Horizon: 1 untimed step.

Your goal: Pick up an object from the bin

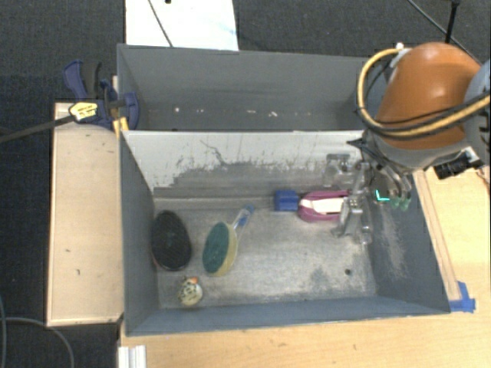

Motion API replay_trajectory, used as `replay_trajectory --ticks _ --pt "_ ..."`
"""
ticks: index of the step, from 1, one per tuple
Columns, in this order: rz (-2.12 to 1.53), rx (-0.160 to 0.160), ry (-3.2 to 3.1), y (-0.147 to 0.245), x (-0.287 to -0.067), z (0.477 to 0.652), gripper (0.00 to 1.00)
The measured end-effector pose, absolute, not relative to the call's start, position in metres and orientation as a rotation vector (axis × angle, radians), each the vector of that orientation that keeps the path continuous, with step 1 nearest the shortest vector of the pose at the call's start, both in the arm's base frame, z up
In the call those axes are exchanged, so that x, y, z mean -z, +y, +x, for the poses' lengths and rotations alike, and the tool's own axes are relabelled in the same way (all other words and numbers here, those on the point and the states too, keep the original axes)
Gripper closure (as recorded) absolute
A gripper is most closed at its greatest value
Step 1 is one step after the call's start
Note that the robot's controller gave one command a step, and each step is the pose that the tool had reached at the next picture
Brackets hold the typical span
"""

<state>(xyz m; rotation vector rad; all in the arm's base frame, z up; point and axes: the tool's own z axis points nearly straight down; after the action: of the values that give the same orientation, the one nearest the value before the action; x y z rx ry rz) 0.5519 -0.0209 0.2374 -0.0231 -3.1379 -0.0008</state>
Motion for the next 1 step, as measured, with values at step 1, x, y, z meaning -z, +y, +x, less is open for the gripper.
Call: replay_trajectory --ticks 1 --pt "0.276 -0.002 -3.126 -0.1283 -0.1483 0.5346 0.00"
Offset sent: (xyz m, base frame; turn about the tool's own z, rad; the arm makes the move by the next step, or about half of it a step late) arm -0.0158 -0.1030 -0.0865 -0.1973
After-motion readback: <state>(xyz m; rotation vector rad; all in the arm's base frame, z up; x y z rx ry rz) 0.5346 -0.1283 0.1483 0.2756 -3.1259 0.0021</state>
